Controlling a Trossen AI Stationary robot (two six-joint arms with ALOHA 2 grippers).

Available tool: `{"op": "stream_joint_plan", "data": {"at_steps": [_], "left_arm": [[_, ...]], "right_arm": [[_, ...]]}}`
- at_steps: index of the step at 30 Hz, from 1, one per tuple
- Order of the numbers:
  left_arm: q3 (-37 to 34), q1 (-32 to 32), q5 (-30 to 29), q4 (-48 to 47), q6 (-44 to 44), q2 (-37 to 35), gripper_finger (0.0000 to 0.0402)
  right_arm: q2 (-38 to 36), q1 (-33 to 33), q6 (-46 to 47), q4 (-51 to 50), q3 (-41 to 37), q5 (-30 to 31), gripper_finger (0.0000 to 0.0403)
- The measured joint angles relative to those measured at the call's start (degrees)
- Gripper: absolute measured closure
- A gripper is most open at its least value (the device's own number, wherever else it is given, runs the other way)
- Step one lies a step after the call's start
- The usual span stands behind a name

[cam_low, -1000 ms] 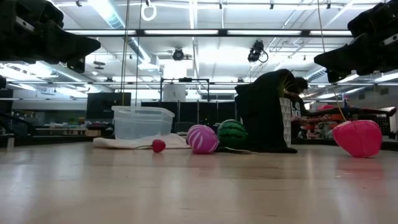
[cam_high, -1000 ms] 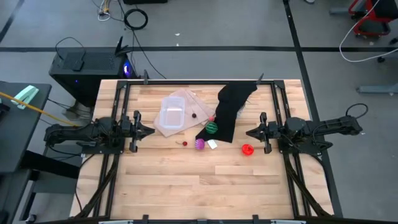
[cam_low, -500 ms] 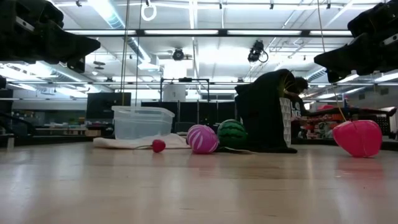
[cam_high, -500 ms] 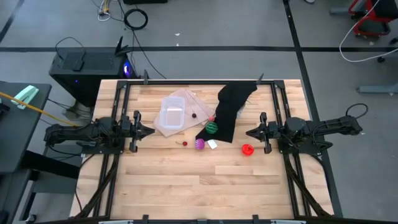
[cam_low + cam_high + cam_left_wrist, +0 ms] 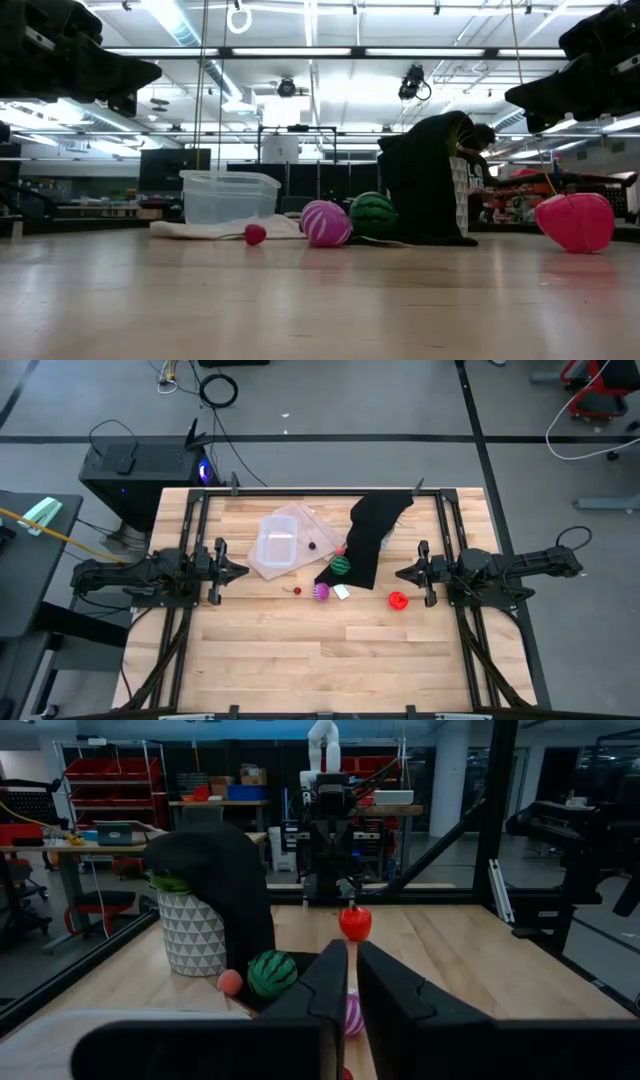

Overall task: Pick and placing Produce into tupperware
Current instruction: Put the red apple into the transparent bin

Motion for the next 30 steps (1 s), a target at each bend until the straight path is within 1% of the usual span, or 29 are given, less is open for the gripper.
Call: {"op": "stream_joint_plan", "data": {"at_steps": [4, 13, 24, 30], "left_arm": [[-0.02, 0.0, 0.0, 0.0, 0.04, 0.02, 0.0374], [0.0, 0.0, 0.0, 0.0, 0.02, 0.0, 0.0363], [-0.01, -0.01, 0.0, 0.55, 0.0, 0.0, 0.0374], [-0.02, -0.02, 0.0, 0.55, 0.0, 0.0, 0.0367]], "right_arm": [[-0.01, 0.0, 0.0, -0.01, 0.0, 0.02, 0.0373], [0.0, 0.0, 0.0, 0.01, 0.0, 0.02, 0.0373], [0.01, 0.0, 0.0, -0.01, 0.0, 0.02, 0.0373], [-0.01, -0.01, 0.0, 0.0, 0.0, 0.02, 0.0373]]}}
